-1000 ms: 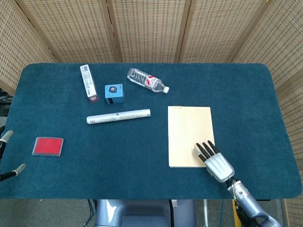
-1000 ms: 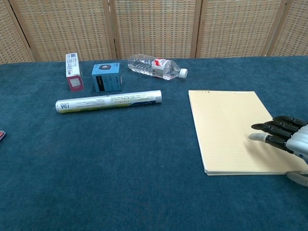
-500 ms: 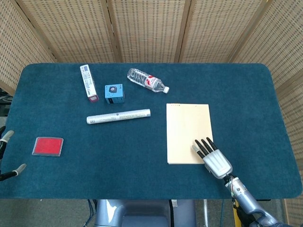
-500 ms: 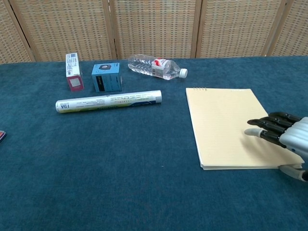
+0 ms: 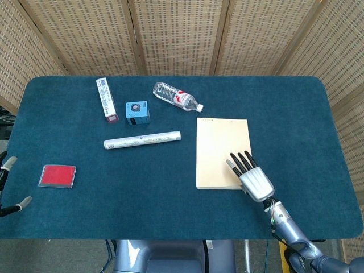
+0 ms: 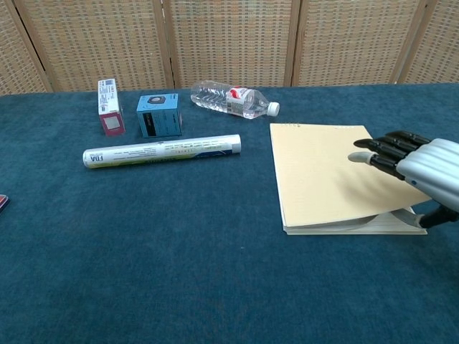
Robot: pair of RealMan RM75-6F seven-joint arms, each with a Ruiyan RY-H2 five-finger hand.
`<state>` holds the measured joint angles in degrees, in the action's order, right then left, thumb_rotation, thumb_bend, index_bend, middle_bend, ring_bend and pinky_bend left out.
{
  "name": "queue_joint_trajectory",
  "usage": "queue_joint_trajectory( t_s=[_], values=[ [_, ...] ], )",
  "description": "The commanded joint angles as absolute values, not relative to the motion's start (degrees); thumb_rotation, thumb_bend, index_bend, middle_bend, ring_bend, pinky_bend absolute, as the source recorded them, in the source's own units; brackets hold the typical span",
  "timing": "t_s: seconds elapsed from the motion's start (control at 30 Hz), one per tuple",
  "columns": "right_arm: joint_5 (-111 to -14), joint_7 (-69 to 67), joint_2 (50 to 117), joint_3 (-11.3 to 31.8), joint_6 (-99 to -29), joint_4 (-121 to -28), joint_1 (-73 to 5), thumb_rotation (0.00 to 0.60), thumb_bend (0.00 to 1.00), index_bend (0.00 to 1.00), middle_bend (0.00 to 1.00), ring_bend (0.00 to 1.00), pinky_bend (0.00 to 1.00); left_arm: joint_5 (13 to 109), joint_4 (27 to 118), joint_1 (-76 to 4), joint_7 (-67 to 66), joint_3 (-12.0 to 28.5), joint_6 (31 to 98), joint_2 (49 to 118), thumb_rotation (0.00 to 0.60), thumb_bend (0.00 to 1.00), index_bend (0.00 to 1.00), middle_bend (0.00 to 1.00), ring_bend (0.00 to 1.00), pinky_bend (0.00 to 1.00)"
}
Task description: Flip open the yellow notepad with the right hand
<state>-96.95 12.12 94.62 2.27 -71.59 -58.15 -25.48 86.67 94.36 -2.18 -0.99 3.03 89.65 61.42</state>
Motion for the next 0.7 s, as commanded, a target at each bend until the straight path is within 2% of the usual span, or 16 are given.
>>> queue_joint_trajectory(
  t_s=[0.03,0.17,0.27,0.33,0.37,0.47,0.53,0.7],
  values=[
    [-96.72,11.76,95.28,3.35,-71.08,-57.57,-27.03,0.600,0.44,0.07,0.00,0.00,0.00,86.57,94.39,-2.21,-1.06,3.07,89.57,61.44,0.600,0.00,0.00,0.00,0.00,0.00],
    [-95.93,11.24,95.48,4.30,-69.20,-57.67,-28.86,0.600,0.44,0.10,0.00,0.00,0.00,86.34,94.43,-2.28,-1.15,3.12,89.35,61.45,0.600,0.00,0.00,0.00,0.00,0.00],
    [-95.51,11.48,95.16,4.56,-66.91,-57.80,-30.50,0.600,0.44,0.17,0.05,0.01,0.00,86.24,94.48,-2.33,-1.19,3.17,89.25,61.41,0.600,0.00,0.00,0.00,0.00,0.00],
    [-95.45,11.33,94.84,4.35,-65.33,-57.82,-31.51,0.600,0.44,0.24,0.15,0.08,0.00,86.14,94.51,-2.34,-1.08,3.20,89.19,61.36,0.600,0.00,0.00,0.00,0.00,0.00],
    [-95.54,11.19,94.72,4.19,-64.89,-57.75,-31.85,0.600,0.45,0.29,0.22,0.15,0.02,86.10,94.51,-2.33,-1.03,3.22,89.20,61.33,0.600,0.00,0.00,0.00,0.00,0.00],
    [-96.71,9.84,94.70,3.52,-65.51,-56.76,-32.61,0.600,0.47,0.45,0.42,0.34,0.12,85.96,94.48,-2.30,-0.77,3.31,89.24,61.25,0.600,0.00,0.00,0.00,0.00,0.00],
    [-97.54,8.62,95.00,2.97,-66.54,-55.53,-32.74,0.600,0.50,0.55,0.52,0.42,0.18,85.91,94.46,-2.31,-0.66,3.33,89.21,61.21,0.600,0.00,0.00,0.00,0.00,0.00],
    [-100.00,3.35,96.12,0.98,-69.87,-51.06,-32.76,0.600,0.61,0.66,0.62,0.52,0.25,85.99,94.49,-2.37,-0.58,3.27,89.07,61.15,0.600,0.00,0.00,0.00,0.00,0.00]
  ],
)
